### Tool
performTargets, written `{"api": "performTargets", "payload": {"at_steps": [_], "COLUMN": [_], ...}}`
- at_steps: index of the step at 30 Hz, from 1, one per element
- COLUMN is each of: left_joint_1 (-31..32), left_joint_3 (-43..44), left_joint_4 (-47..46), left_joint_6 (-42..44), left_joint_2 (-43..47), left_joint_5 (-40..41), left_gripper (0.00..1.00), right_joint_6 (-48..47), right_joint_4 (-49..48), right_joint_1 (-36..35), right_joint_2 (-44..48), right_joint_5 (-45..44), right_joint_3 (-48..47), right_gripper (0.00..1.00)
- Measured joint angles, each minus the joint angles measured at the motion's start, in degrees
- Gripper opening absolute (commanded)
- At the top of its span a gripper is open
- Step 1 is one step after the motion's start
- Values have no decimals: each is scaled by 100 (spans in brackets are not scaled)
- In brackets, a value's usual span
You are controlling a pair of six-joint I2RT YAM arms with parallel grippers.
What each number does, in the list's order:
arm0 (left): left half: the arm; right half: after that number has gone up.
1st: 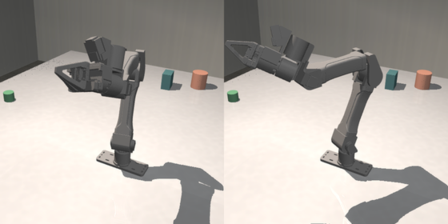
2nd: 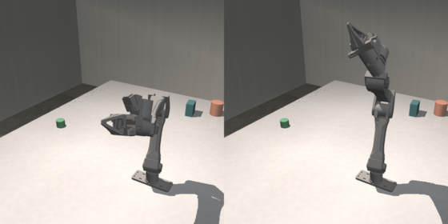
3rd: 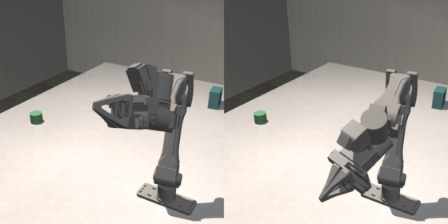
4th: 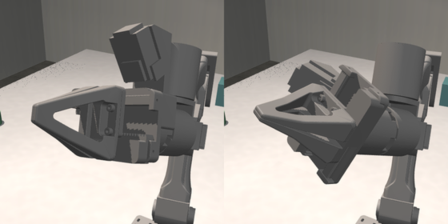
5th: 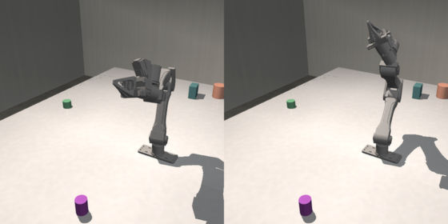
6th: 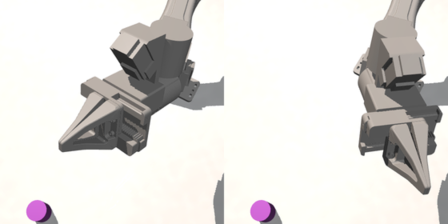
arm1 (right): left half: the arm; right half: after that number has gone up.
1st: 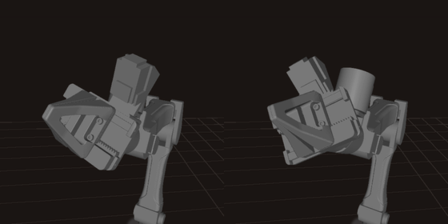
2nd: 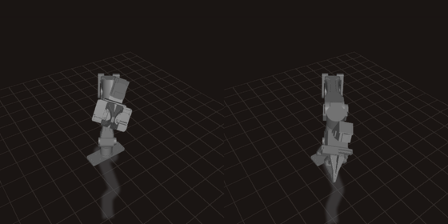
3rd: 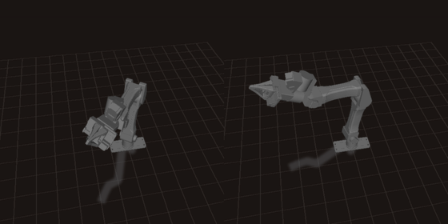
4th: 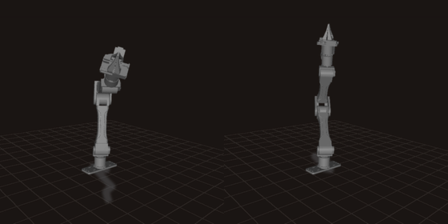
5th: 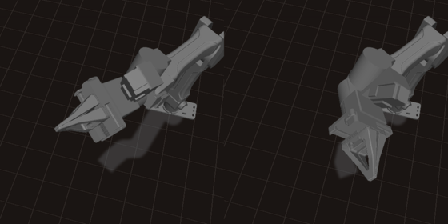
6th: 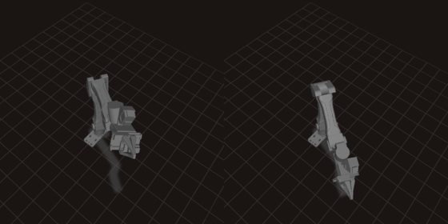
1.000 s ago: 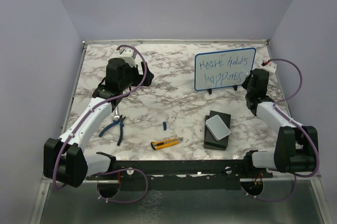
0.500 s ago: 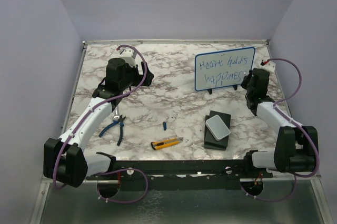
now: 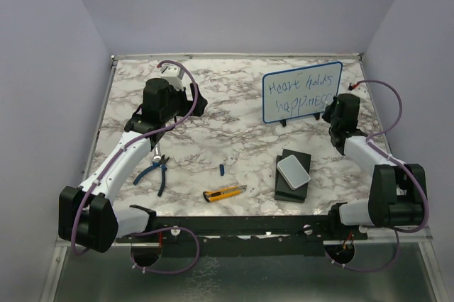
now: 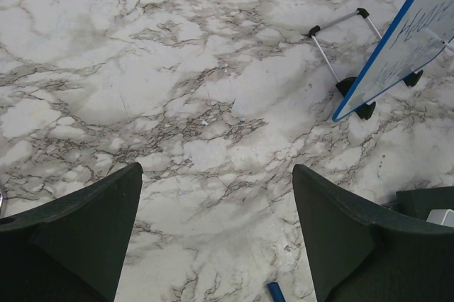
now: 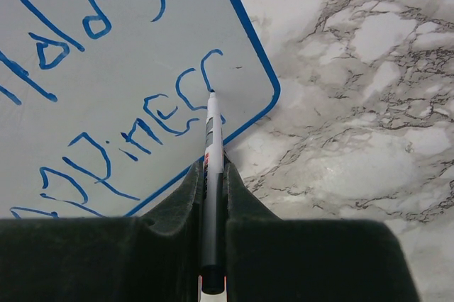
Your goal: Write a sentence on the whiteboard
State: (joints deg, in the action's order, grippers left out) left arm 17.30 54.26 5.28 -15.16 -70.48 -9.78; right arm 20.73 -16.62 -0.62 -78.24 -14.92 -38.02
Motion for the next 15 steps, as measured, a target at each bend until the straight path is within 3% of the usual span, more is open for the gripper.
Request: {"api": "performTargets", "payload": {"at_steps": [15], "left_joint_1": [0], "left_joint_3": [-2], "left_joint_4": [0], "left_joint_6": [0], "left_joint_2": [0], "left_joint_5": [0], "left_gripper": [88], "right_joint_6": [20], "right_joint_4": [2], "right_joint_1": [0], "right_joint_2": [-243], "right_joint_5": [-323], "right_joint_3": [-2], "right_gripper": [1]}}
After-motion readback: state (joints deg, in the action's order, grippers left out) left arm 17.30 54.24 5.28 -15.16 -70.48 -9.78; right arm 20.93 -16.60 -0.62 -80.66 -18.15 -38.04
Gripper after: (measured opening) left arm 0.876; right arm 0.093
